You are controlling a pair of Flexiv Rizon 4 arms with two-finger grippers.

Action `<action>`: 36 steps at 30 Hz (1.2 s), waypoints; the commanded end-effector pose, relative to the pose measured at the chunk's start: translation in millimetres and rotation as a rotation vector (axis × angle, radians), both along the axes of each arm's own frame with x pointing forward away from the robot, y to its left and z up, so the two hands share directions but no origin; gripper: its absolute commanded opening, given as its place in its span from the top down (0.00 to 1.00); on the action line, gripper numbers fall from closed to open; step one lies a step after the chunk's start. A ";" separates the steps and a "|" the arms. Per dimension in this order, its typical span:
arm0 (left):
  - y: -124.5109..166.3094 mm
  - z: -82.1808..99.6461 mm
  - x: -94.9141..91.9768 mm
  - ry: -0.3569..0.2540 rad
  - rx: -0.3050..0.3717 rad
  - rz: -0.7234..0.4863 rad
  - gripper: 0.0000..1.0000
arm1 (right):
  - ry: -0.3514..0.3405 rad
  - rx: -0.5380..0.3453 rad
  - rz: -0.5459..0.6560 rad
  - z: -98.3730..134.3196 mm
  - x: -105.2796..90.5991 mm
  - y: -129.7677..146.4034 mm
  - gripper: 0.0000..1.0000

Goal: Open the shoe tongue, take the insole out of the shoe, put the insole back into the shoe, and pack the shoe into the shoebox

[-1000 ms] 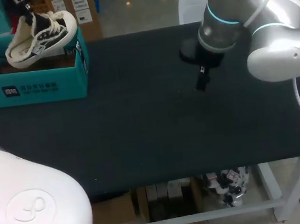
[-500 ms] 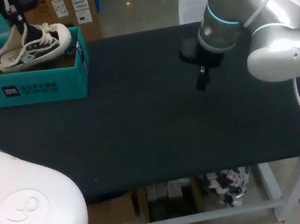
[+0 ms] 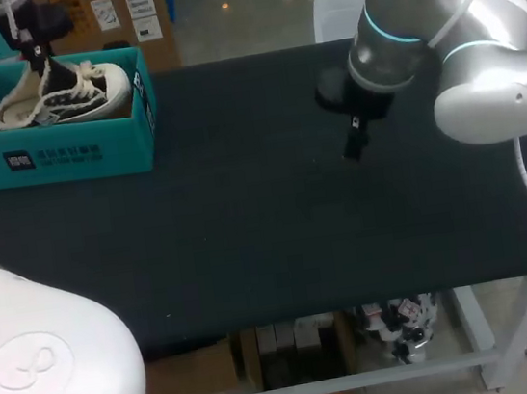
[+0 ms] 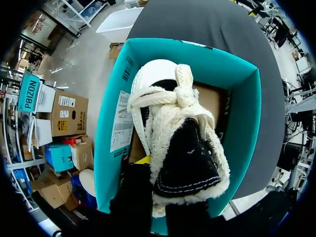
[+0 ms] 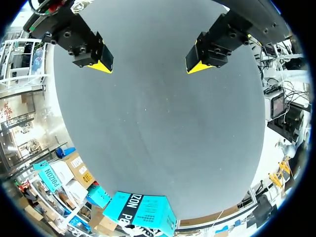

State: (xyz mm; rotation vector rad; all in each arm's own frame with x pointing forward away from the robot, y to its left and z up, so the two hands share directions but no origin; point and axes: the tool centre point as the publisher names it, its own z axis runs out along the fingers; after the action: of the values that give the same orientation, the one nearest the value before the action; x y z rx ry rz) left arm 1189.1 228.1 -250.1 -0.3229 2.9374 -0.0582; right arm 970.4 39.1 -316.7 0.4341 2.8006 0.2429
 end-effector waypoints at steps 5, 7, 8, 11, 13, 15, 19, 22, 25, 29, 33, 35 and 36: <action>-4.1 -30.0 5.4 0.037 0.018 -0.023 1.00 | 0.001 -0.003 -0.001 0.4 -0.4 0.2 0.00; -5.3 -34.1 4.9 0.045 0.029 -0.009 1.00 | 0.001 -0.003 -0.001 0.4 -0.4 0.2 0.00; -5.5 -34.9 4.8 0.044 0.030 -0.008 0.87 | 0.001 -0.003 -0.001 0.4 -0.4 0.2 0.00; -5.1 -36.5 4.1 0.044 0.030 0.025 0.00 | 0.001 -0.003 -0.001 0.4 -0.4 0.2 0.00; -6.2 -35.6 3.1 0.038 0.032 0.021 0.00 | 0.001 -0.003 -0.001 0.4 -0.4 0.2 0.00; -8.1 -29.9 -0.8 0.026 0.027 0.029 0.00 | 0.001 -0.003 -0.001 0.4 -0.4 0.2 0.00; -14.3 -8.7 -7.3 -0.009 -0.004 0.044 0.00 | 0.001 -0.003 -0.001 0.4 -0.4 0.2 0.00; -30.8 16.2 -13.6 -0.050 -0.015 0.026 0.00 | 0.001 -0.003 -0.001 0.4 -0.4 0.2 0.00; -47.6 37.7 -21.6 -0.077 -0.016 -0.005 0.00 | 0.001 -0.003 -0.001 0.4 -0.4 0.2 0.00; -72.4 59.2 -32.8 -0.094 -0.006 -0.039 0.00 | 0.001 -0.003 -0.001 0.4 -0.4 0.2 0.00; -96.5 76.5 -42.9 -0.106 -0.001 -0.071 0.00 | 0.001 -0.003 -0.001 0.4 -0.4 0.2 0.00; -107.9 82.2 -47.1 -0.106 0.003 -0.096 0.00 | 0.001 -0.003 -0.001 0.4 -0.4 0.2 0.00; -112.4 84.6 -49.4 -0.103 0.000 -0.109 0.00 | 0.001 -0.003 -0.001 0.4 -0.4 0.2 0.00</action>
State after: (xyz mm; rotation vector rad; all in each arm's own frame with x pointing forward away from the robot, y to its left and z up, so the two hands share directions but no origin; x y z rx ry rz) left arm 1162.8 126.2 -182.1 -0.1586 2.9199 -0.1293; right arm 970.4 39.2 -316.8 0.4336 2.8003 0.2435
